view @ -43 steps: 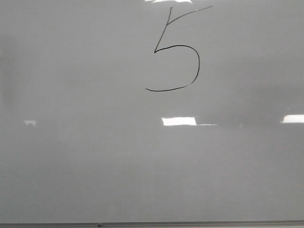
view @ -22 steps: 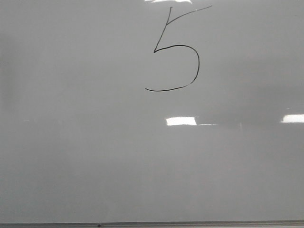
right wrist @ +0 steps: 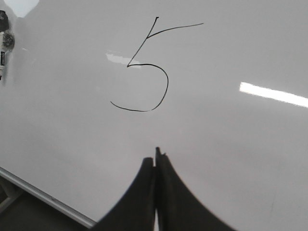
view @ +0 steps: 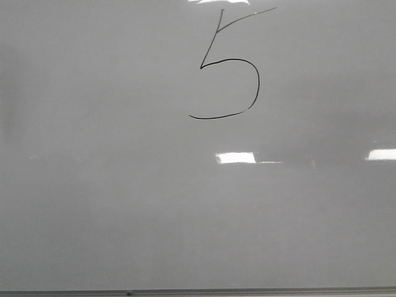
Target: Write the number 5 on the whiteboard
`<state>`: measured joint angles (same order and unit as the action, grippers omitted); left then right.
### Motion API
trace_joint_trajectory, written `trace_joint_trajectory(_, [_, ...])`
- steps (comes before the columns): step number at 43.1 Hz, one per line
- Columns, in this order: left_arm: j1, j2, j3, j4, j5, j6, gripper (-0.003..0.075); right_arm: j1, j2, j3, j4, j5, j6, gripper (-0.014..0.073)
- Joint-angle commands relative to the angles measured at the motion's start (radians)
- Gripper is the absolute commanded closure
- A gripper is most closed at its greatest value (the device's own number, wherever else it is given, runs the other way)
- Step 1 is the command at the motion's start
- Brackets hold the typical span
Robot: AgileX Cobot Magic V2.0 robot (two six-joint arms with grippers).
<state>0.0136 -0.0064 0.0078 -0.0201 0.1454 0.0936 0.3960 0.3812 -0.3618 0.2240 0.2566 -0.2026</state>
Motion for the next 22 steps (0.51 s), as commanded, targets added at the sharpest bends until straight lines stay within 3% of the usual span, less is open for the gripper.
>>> trace_joint_trajectory(1, [0.001, -0.014, 0.003, -0.011, -0.088, -0.012, 0.0741, -0.015, -0.007, 0.010, 0.004, -0.141, 0.000, 0.0665])
trace_joint_trajectory(10, [0.001, -0.014, 0.003, -0.011, -0.088, -0.012, 0.0741, -0.099, -0.108, 0.233, -0.003, -0.337, 0.001, 0.0665])
trace_joint_trajectory(22, [0.001, -0.014, 0.003, -0.011, -0.088, -0.012, 0.0741, -0.272, -0.308, 0.374, -0.022, -0.274, 0.091, 0.0665])
